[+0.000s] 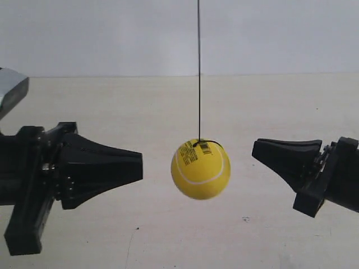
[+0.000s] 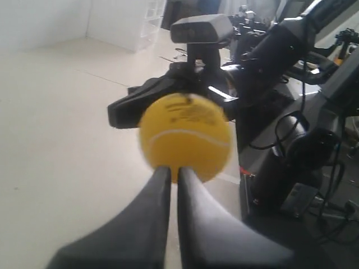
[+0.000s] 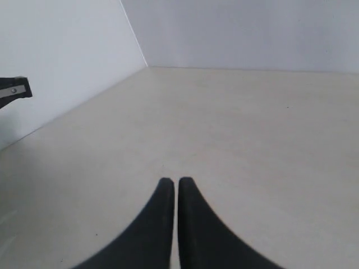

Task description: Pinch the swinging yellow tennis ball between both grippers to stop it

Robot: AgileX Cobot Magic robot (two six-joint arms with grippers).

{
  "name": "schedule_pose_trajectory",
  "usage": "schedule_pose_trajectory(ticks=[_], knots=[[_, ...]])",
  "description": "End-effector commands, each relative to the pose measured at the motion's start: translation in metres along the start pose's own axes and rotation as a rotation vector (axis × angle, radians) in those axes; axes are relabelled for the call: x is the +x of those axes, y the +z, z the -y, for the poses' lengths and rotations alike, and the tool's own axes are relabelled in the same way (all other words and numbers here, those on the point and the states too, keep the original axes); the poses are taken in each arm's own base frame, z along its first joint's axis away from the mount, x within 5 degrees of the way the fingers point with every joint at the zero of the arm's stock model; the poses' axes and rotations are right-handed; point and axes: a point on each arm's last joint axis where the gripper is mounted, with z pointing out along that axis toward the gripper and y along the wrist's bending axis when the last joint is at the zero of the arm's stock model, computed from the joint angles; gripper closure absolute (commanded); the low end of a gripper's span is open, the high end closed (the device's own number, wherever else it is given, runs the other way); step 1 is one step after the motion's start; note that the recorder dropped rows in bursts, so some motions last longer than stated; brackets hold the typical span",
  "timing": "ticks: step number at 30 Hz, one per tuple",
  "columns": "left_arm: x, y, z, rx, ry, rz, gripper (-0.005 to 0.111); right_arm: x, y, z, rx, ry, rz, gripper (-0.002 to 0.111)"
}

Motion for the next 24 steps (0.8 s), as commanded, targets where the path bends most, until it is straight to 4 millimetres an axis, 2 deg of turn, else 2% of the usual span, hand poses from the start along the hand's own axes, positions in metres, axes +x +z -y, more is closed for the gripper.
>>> schedule_pose_trajectory(ticks=[1, 7, 10, 13, 17, 24], knots=[[0.0, 0.02, -0.005, 0.072, -0.013, -0.012, 0.102, 0.002, 0.002, 0.0, -0.033, -0.001, -0.017, 0.108], [0.004, 0.041, -0.013, 0.105, -0.009, -0.011, 0.102, 0.003, 0.002, -0.001, -0.042, -0.01, -0.024, 0.108], [-0.003, 0.049, -0.014, 0.119, 0.024, 0.012, 0.102, 0.003, 0.002, -0.001, -0.042, -0.016, -0.023, 0.108], [-0.018, 0.057, -0.015, 0.134, 0.069, 0.049, 0.102, 0.003, 0.002, -0.001, -0.039, -0.029, -0.02, 0.108], [-0.028, 0.061, -0.021, 0.094, 0.096, 0.062, 0.102, 0.002, 0.002, 0.0, -0.033, -0.038, -0.016, 0.108], [-0.031, 0.062, -0.029, 0.023, 0.142, 0.06, 0.102, 0.001, 0.002, 0.001, -0.021, -0.037, -0.005, 0.108]])
